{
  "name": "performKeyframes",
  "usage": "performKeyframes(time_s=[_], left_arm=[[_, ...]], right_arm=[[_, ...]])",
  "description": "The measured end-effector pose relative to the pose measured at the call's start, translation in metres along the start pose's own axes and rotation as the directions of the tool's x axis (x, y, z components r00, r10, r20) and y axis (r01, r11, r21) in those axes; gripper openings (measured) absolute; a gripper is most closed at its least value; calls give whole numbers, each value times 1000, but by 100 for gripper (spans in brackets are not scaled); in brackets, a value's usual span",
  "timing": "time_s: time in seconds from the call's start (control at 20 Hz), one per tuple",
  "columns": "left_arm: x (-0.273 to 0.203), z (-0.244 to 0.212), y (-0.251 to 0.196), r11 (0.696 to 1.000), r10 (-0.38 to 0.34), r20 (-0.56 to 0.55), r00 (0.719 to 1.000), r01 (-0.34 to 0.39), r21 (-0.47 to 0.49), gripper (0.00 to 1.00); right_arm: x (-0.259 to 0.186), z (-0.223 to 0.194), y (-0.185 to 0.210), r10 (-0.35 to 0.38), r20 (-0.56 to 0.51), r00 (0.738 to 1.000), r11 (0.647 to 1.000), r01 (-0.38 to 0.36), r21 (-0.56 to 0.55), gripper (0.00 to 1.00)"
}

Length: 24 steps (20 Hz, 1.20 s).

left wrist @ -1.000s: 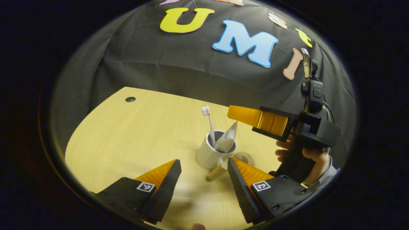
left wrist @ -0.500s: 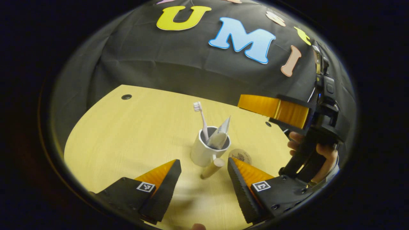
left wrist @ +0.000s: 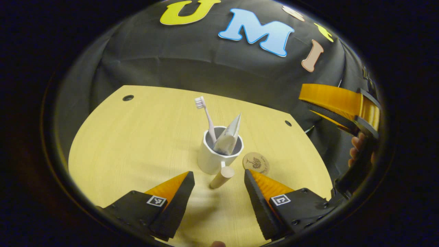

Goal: Put the toothbrush and toothpaste on the desktop into the cup, then pick up the cup and place it on the coaster on the desktop.

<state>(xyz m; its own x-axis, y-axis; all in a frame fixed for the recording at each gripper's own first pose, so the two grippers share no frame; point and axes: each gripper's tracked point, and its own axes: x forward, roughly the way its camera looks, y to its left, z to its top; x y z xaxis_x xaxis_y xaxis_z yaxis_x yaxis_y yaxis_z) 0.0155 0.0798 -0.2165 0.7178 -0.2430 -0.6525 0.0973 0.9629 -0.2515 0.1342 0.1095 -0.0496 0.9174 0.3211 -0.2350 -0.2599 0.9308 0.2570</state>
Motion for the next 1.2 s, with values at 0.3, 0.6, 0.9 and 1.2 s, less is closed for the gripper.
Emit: performKeyframes(time_s=[0.3,0.6,0.9,1.2], left_arm=[[25,1,-1,998,33,-109,994,-26,59,95],[51,-7,1,993,79,-265,961,-52,106,96],[65,-12,0,991,114,-361,925,-78,113,93],[82,-24,1,991,129,-423,897,-105,78,73]], right_arm=[[-35,-11,-37,-74,-34,997,997,74,3,90],[-61,-33,-80,-142,-99,985,990,143,-2,90],[-76,-57,-106,-182,-155,971,982,188,28,90],[-84,-70,-126,-211,-187,959,973,224,52,90]])
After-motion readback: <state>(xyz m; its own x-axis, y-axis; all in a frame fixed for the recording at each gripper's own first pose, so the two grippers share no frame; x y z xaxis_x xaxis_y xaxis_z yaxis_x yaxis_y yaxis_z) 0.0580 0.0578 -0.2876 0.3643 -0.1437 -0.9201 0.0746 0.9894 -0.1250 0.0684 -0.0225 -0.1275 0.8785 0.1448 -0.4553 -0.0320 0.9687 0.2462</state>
